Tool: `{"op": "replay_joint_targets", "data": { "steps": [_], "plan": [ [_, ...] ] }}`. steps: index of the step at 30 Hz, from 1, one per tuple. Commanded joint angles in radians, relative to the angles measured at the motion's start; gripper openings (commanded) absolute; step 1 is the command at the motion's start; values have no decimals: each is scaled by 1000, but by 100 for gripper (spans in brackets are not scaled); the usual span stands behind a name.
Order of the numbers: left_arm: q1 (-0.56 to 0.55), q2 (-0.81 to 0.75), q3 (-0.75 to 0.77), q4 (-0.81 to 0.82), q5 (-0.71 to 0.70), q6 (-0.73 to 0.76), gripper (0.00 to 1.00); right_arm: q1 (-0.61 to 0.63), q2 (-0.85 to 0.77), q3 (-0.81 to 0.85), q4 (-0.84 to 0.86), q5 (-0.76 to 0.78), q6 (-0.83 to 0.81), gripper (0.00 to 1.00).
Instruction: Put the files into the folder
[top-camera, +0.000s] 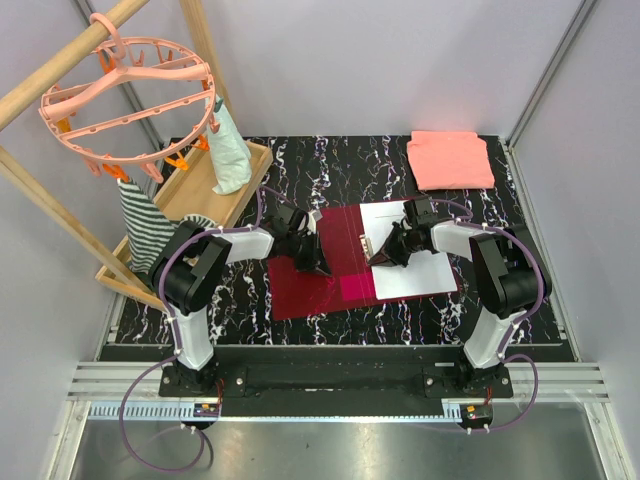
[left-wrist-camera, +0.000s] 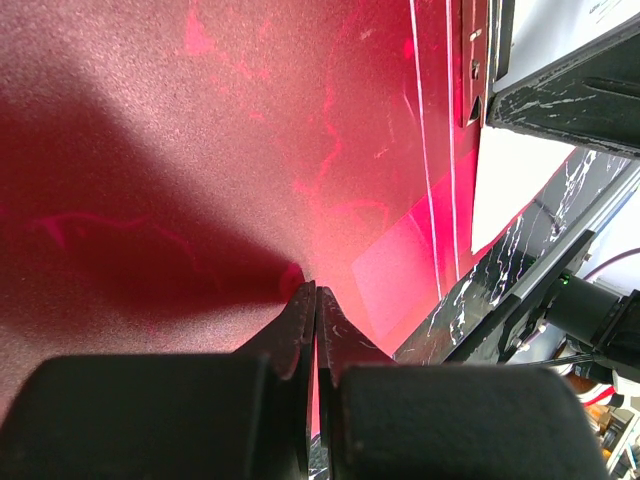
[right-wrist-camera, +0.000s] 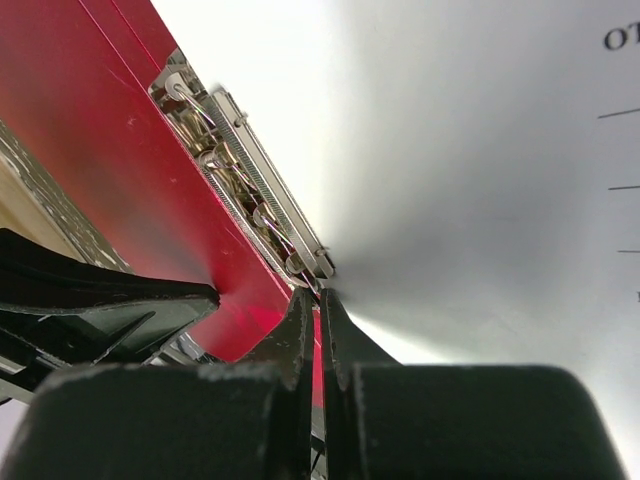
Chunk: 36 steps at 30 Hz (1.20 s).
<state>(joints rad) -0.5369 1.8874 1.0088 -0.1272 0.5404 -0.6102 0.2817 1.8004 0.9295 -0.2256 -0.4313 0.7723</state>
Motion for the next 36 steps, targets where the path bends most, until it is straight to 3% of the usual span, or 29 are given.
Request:
{"op": "replay_joint_targets", "data": {
  "steps": [1,13,22,27,28,32,36],
  "plan": [
    [9,73,-56,-130,-154,64,0,-23,57,-21,-118,333,-61,0],
    [-52,104,-64,-86,-125,23,0,88,7,-38,-104,427,110,0],
    [-55,62,-88,-75,-119,27,0,88,-64,-54,-14,276,128,0],
    [-55,-5,-67,-117,-106,56,2,76,-107,-15,-15,235,41,22],
    [-55,-31,-49,-126,-99,69,7,73,-108,-6,-18,217,29,31],
    [-55,-108,13,-196,-82,95,29,73,-160,26,-32,181,-36,45],
    [-54,-189,71,-236,-31,99,37,79,-248,45,-89,145,-96,62]
  ]
}}
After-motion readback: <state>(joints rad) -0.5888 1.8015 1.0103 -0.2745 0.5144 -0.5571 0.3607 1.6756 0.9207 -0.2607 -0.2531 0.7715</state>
